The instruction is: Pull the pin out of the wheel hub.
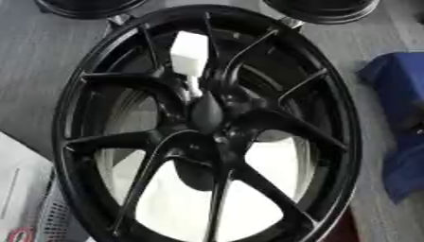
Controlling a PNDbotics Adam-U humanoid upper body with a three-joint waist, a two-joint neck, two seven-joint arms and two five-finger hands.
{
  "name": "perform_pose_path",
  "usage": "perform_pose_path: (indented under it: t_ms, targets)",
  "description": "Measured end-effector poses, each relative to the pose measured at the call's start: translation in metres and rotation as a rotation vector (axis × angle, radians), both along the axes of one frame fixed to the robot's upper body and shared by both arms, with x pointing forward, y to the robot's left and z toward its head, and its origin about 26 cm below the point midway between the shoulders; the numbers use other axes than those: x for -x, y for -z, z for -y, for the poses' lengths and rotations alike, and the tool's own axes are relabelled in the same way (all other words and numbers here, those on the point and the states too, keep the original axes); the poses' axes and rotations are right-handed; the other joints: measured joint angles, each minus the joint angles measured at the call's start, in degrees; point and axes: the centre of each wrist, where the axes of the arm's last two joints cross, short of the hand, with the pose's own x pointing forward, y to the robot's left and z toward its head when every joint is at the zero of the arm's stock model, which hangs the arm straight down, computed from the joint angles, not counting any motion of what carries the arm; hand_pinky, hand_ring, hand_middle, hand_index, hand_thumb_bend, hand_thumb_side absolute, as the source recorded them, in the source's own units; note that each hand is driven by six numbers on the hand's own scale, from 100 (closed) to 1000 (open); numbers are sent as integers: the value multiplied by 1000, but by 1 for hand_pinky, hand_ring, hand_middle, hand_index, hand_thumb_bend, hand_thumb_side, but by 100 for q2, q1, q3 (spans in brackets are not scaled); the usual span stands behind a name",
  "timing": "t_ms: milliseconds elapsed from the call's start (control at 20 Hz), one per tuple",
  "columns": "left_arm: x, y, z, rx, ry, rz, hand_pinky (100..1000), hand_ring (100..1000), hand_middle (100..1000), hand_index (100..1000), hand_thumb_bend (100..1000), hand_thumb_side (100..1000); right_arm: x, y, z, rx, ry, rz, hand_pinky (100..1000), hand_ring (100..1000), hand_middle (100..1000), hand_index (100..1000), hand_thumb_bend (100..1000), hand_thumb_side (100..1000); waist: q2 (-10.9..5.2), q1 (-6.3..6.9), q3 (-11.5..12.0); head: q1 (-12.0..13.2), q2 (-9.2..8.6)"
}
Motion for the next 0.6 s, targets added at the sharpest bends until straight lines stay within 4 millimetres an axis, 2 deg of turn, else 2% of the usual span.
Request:
perform_pose_path:
  t_ms: [50,100,250,300,350,450,500,550,600]
  targets:
    - [-2,2,-2,-105,4,-104,985,963,896,953,573,465,0,0,0,3,-2,0,747,575,574,831,100,634,-9,12,1,0,-1]
    - [-4,3,-4,-198,8,-208,987,963,895,957,595,567,0,0,0,4,-3,-1,747,575,574,831,100,636,-22,19,4,-1,-2]
    - [-12,0,-15,-352,5,-423,977,954,880,936,541,579,-1,0,-1,6,-8,-5,747,574,573,831,100,634,-47,26,1,-2,-4]
    - [-13,2,-19,-368,4,-466,968,945,868,922,452,560,-1,0,-1,7,-9,-5,747,574,573,831,100,633,-50,26,-5,-6,-4]
    - [-14,3,-22,-371,8,-494,964,940,863,918,414,541,-1,0,-1,7,-10,-5,747,574,573,831,100,634,-50,23,-8,-14,-4]
    - [-15,4,-25,-343,35,-502,930,901,819,888,119,472,0,0,-1,8,-10,-5,747,574,573,830,100,634,-50,10,-9,-18,-4]
    - [-15,3,-27,-308,55,-480,891,856,773,859,100,410,0,0,-1,8,-10,-5,747,574,573,830,100,636,-50,7,-9,-19,-4]
    - [-15,0,-27,-253,78,-430,872,833,751,846,100,401,0,0,0,7,-9,-6,747,574,573,830,100,637,-50,7,-4,-19,-4]
    - [-15,-3,-28,-174,102,-355,847,806,721,827,100,446,0,1,0,7,-8,-7,747,574,573,830,100,639,-50,7,0,-20,-5]
